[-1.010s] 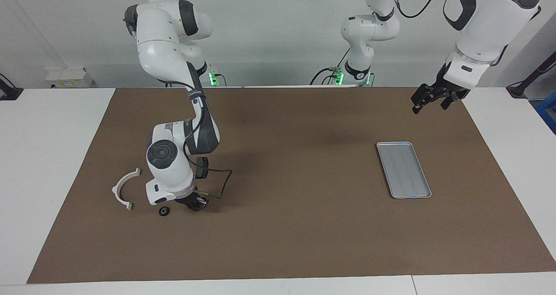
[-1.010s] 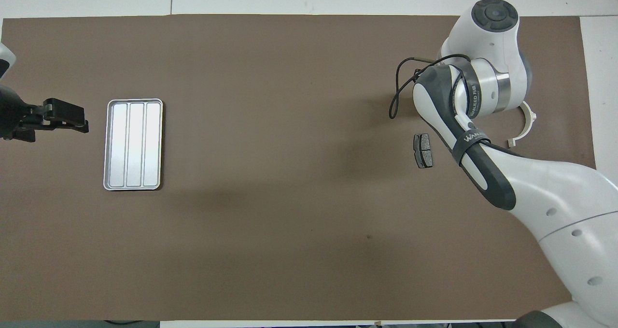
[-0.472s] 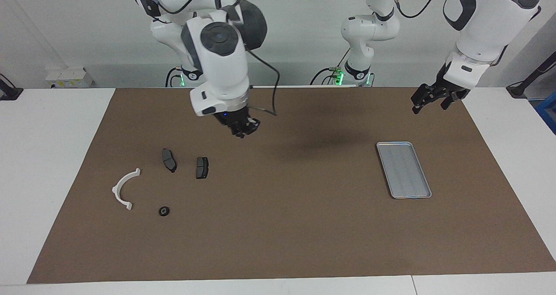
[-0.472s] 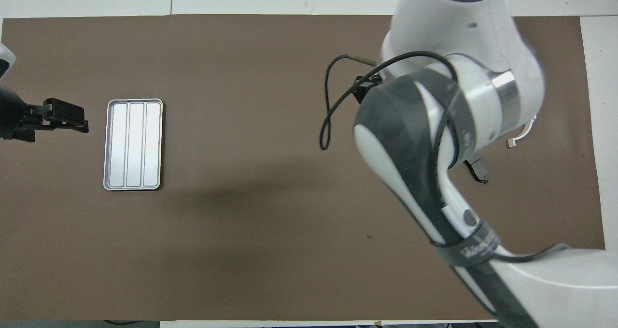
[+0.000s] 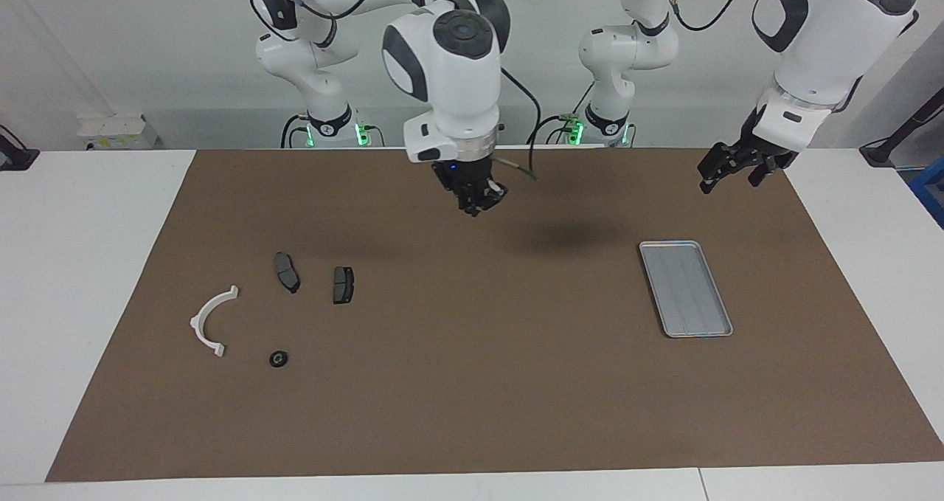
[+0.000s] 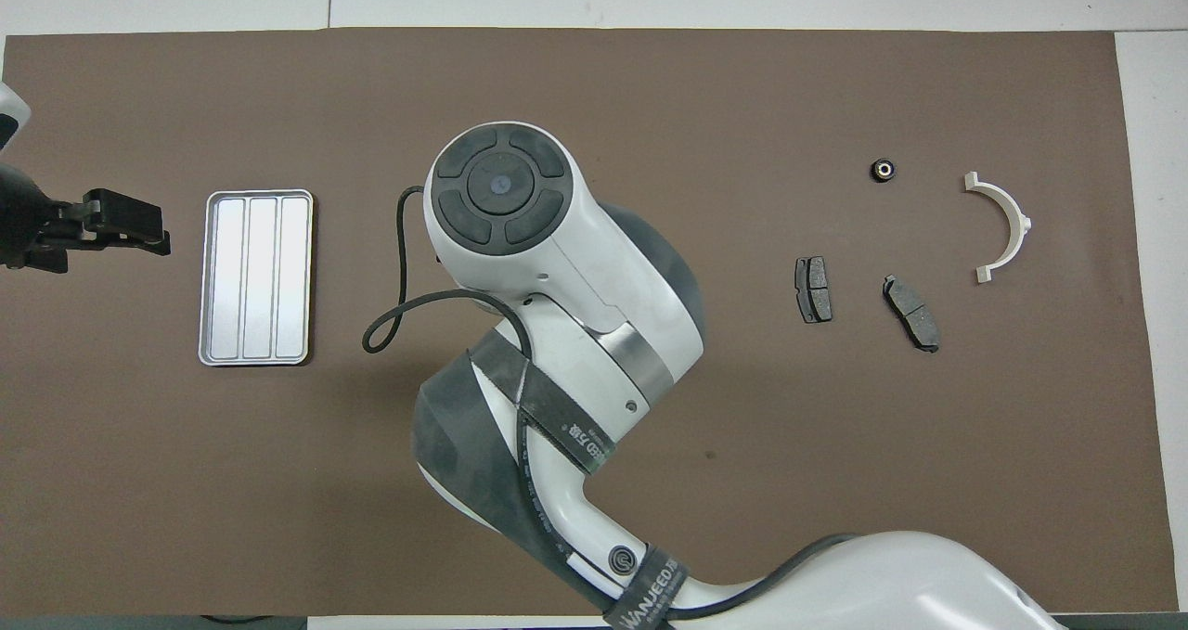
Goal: Pick bearing gear from pile to tray
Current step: 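Carry the bearing to the table center and release it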
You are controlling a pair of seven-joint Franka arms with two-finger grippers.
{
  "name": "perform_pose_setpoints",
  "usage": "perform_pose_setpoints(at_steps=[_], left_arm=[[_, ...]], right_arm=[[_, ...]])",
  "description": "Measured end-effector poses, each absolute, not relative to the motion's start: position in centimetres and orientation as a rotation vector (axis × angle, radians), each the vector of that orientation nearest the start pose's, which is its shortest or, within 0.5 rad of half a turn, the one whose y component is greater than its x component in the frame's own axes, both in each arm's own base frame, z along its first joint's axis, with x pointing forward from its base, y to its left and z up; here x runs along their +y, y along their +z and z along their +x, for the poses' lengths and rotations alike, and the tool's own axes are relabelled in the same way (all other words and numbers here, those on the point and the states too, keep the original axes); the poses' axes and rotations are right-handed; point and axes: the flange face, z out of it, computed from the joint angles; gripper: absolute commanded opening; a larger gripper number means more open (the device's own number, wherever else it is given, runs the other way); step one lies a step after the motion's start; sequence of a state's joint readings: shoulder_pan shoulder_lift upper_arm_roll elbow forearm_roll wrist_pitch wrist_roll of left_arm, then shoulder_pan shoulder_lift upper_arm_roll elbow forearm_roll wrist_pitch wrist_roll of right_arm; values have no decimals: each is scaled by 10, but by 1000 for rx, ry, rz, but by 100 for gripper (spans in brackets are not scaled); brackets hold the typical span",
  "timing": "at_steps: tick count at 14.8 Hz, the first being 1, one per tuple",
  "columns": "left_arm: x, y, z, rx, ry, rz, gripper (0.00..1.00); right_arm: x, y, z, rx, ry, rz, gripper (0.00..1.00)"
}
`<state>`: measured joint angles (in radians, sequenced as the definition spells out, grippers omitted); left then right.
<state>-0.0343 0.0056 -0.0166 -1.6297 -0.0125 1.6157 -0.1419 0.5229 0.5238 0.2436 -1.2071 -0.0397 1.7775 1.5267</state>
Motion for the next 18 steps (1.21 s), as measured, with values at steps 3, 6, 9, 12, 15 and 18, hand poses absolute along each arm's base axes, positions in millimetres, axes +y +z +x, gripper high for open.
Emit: perform_pose_setpoints(at_steps=[3, 6, 9, 12, 15, 18], left_arm=[[-30, 597, 558, -144, 33, -3149, 100], [-30, 597, 558, -144, 33, -3149, 100], [-30, 597, 558, -144, 33, -3149, 100], [-30, 597, 558, -144, 33, -3149, 100], [-30, 597, 558, -144, 33, -3149, 100], [-30, 597, 558, -144, 33, -3149, 100]], right_arm=[[479, 419, 547, 1205, 27, -2852, 0], [494, 348, 554, 1222, -28, -2852, 0], [482, 303, 567, 1227, -63, -2828, 0], [475, 290, 569, 1233, -68, -2831, 0], [475, 289, 569, 1233, -69, -2829, 65], [471, 289, 569, 1251, -54, -2856, 100]])
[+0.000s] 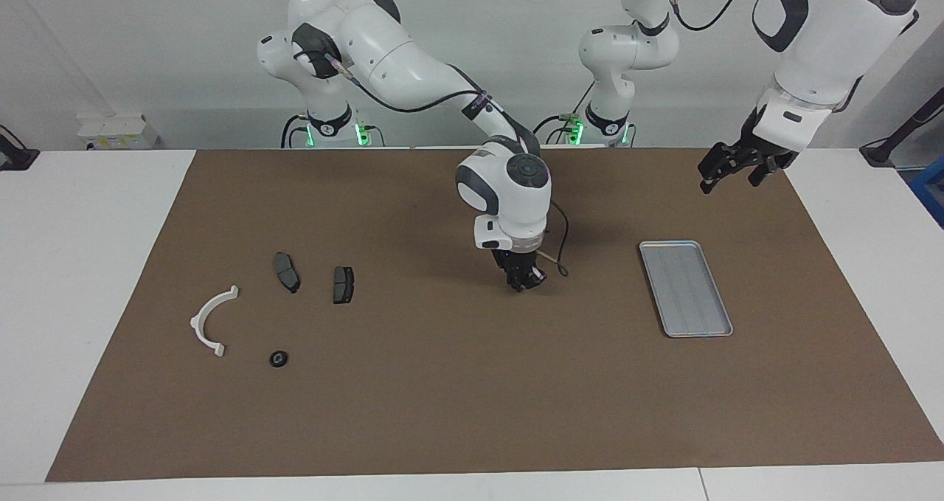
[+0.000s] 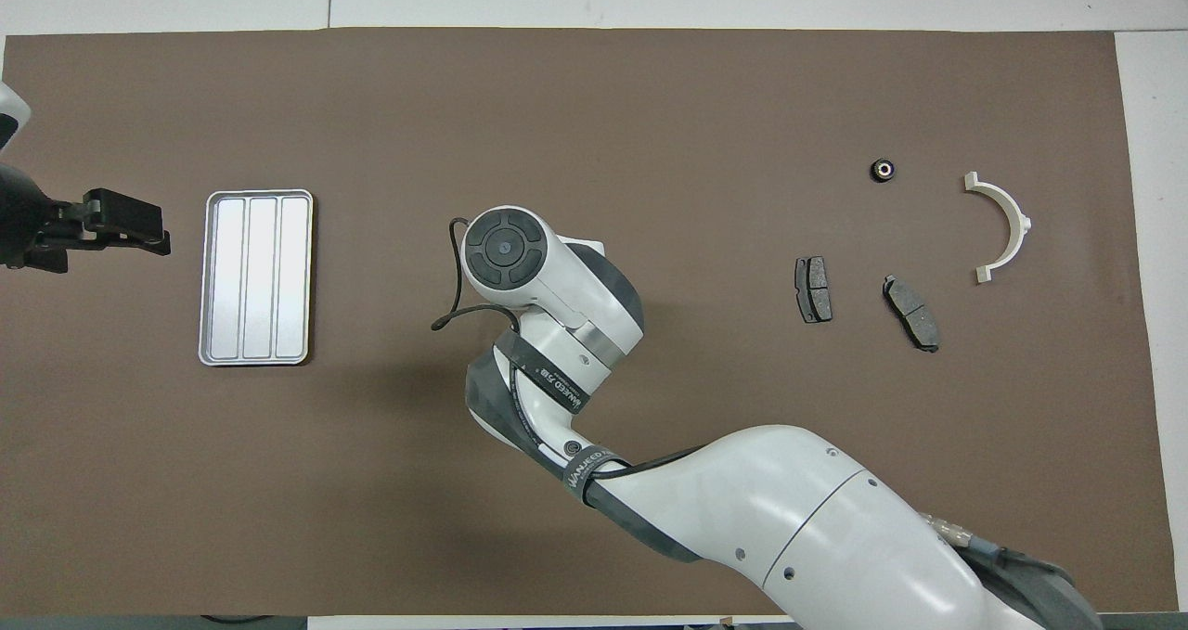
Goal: Pick bearing gear from pile to tray
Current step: 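Carry the bearing to the table center and release it, then reach the left gripper to the bearing and grasp it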
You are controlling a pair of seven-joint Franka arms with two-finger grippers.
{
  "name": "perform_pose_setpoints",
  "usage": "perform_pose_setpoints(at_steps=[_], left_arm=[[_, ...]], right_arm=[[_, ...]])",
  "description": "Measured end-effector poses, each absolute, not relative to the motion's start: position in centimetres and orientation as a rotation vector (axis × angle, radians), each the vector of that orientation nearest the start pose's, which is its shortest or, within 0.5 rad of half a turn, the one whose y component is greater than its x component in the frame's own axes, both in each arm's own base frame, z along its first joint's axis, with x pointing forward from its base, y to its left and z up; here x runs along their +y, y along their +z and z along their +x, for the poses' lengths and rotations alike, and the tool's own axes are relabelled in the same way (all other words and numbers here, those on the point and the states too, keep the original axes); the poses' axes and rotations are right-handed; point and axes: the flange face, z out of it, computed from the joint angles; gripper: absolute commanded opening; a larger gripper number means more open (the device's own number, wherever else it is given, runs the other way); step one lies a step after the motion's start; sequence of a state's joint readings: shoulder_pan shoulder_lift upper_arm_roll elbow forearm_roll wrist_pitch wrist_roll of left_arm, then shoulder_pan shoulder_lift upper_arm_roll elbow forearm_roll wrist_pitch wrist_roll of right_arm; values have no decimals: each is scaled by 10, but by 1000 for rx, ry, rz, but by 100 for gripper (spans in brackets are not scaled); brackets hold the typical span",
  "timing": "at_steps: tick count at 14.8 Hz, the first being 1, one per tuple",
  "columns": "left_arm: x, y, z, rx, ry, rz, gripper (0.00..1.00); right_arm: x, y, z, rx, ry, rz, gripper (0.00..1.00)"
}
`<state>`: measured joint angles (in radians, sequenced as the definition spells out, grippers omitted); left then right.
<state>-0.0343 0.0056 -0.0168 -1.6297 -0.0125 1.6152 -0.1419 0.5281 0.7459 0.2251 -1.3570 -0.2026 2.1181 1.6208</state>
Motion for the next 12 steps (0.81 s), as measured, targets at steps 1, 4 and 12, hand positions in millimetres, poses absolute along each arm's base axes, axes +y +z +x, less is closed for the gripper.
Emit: perform_pose_setpoints(at_steps=[1, 4, 12], left_arm=[[-30, 597, 558, -144, 33, -3149, 100], [-31, 597, 557, -142, 39, -3148, 100], [-142, 526, 549, -511, 34, -3107, 100]], right_arm=[[466, 292, 570, 1274, -40, -2881, 100], [434, 349, 601, 1328, -31, -2907, 100], [165, 488, 686, 499, 54, -3172, 100]])
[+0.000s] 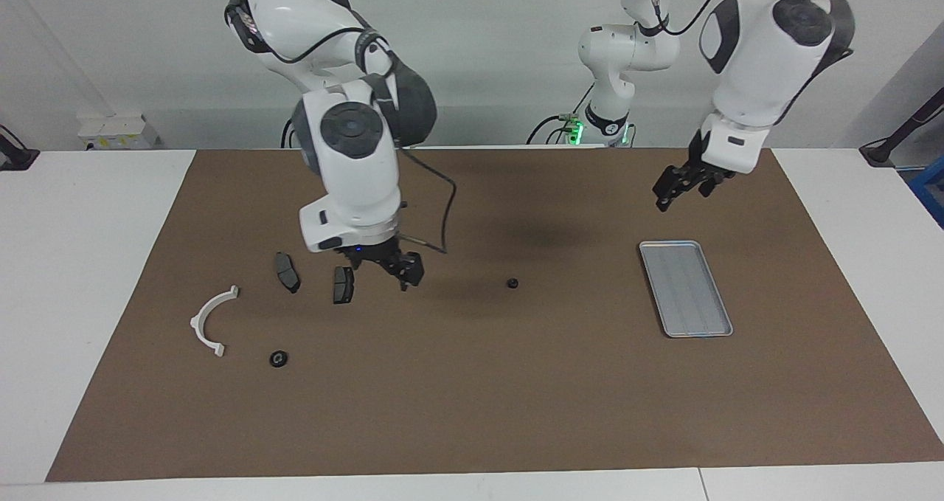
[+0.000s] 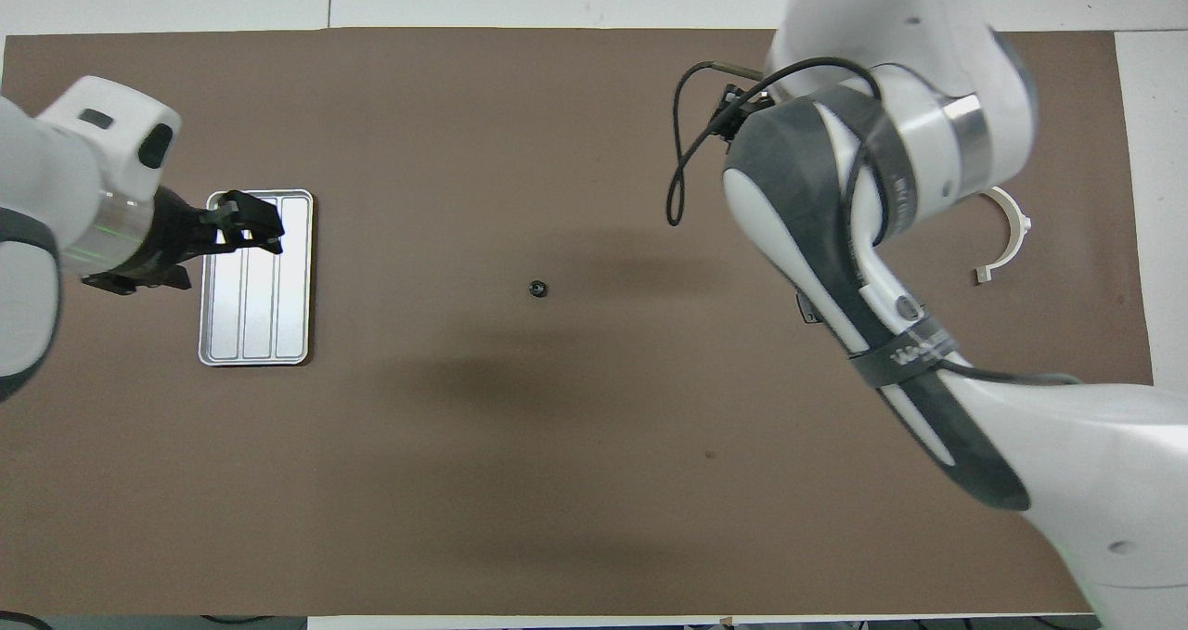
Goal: Pick bearing gear from pile to tray
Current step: 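Reach the left gripper to the bearing and grasp it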
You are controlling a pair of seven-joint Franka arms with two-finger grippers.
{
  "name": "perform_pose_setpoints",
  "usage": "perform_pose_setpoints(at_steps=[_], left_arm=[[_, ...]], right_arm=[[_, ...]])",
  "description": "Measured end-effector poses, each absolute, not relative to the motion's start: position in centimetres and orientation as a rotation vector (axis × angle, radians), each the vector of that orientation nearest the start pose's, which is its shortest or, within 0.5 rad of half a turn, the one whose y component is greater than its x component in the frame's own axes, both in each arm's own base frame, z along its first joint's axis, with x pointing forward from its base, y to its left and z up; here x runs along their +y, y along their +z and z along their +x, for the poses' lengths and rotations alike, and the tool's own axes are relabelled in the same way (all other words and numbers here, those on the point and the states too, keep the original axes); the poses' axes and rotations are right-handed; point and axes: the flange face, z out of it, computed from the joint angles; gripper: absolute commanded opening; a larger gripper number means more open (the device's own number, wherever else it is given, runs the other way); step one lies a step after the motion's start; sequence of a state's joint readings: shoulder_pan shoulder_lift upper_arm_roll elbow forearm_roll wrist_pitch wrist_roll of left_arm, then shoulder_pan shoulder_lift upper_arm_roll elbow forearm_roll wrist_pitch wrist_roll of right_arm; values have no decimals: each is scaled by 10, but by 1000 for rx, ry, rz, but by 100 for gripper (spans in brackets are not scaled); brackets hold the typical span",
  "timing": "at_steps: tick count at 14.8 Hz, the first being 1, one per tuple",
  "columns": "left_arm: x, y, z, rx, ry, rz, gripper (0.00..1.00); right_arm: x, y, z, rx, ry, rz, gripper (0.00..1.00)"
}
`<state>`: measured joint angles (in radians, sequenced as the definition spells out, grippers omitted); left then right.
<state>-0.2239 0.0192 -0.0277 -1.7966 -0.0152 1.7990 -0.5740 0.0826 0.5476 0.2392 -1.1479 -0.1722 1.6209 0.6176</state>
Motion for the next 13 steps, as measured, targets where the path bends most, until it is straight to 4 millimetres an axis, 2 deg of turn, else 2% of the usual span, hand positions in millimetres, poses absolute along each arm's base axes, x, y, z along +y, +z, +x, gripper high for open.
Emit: perform_pose_setpoints(at_steps=[3, 4, 5, 8, 9, 11, 13], left_arm=[[-226, 460, 547, -561, 34, -3115, 100], [-247, 441, 546, -568, 48, -3128, 100], [-266, 423, 545, -589, 60, -3136, 100], [-330, 353, 536, -679, 58, -3124, 100], [-345, 329, 532, -685, 62, -3120, 100], [-354, 302, 532, -693, 61, -3117, 99], [-350, 297, 537, -710, 43, -3119, 99]], right_arm=[[66, 453, 709, 173, -24, -3181, 100], [43, 436, 710, 140, -56, -3178, 100], [28, 419, 707, 131, -71, -3177, 100], [13, 379, 699, 160, -86, -3184, 100], [9, 370, 698, 193, -91, -3182, 100], [4, 353, 700, 245, -110, -3171, 100], [-1, 330, 705, 262, -131, -3164, 100]])
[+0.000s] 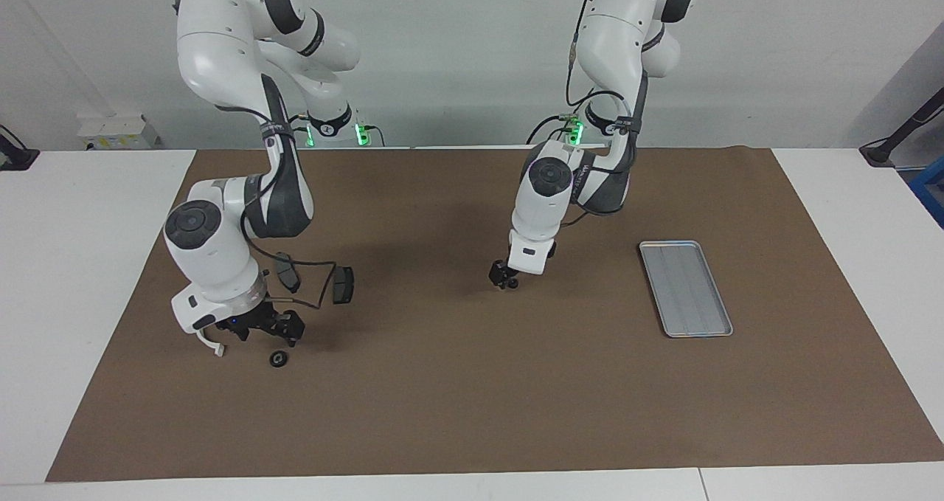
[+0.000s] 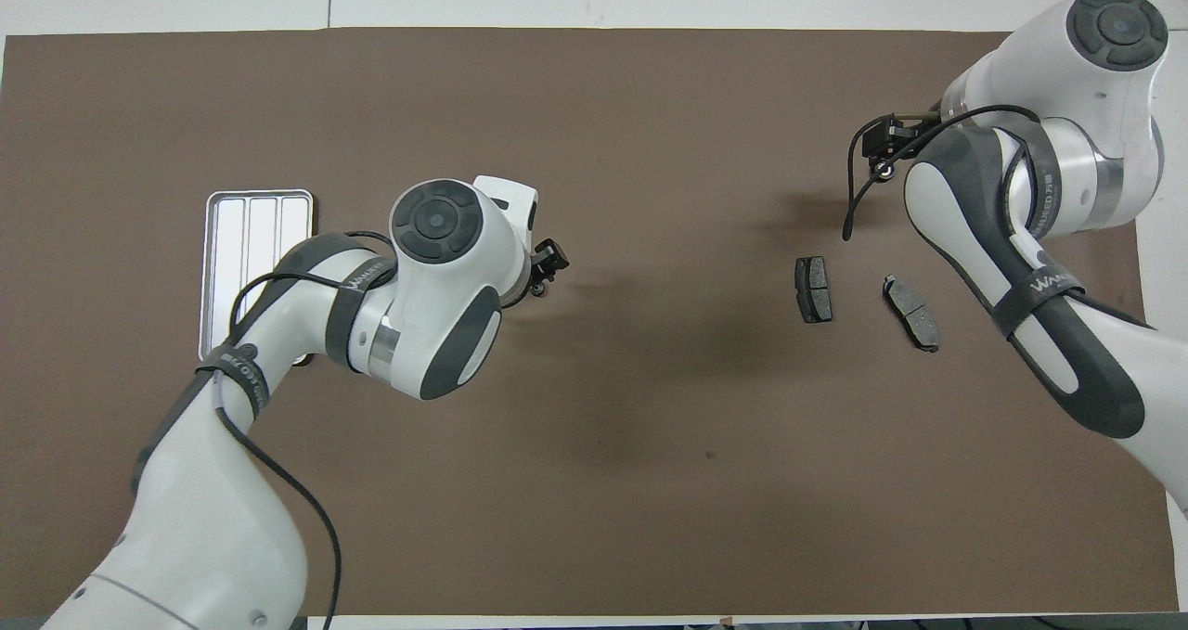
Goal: Pick bearing gear from pile to tray
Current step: 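Reach the left gripper to the bearing and grasp it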
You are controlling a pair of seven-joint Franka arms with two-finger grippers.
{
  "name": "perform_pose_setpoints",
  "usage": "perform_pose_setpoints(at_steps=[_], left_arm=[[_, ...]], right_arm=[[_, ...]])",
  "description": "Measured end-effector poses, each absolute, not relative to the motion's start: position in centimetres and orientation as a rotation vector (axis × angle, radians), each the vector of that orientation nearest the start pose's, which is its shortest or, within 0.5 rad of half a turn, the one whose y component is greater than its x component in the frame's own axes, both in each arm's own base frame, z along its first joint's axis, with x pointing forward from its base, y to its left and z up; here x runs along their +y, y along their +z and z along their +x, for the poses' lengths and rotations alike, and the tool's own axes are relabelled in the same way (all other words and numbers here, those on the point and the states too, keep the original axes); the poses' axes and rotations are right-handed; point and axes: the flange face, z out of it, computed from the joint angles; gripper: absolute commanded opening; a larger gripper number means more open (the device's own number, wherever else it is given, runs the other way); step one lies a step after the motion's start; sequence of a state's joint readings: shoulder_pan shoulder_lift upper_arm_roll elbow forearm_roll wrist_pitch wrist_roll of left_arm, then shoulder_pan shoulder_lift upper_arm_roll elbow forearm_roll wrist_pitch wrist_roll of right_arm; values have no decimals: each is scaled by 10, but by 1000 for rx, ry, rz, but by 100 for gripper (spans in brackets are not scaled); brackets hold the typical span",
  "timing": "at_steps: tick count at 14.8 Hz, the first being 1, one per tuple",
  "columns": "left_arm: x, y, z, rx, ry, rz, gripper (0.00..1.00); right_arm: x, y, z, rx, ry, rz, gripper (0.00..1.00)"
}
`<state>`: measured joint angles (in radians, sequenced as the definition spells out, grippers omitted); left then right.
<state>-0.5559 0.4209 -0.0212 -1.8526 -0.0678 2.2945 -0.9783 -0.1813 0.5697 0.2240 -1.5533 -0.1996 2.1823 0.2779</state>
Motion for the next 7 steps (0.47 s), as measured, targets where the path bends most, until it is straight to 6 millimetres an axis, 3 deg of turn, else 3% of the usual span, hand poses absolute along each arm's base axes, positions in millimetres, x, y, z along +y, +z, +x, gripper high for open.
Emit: perform_pose_setpoints(at_steps=[3, 7], left_arm=[[-348, 299, 539, -718, 30, -3123, 91], [-349, 299, 540, -726, 11, -3133, 87]], right_arm=[[-6, 300, 708, 320, -119, -3149, 100], [-2, 296, 709, 391, -113, -3136, 99]])
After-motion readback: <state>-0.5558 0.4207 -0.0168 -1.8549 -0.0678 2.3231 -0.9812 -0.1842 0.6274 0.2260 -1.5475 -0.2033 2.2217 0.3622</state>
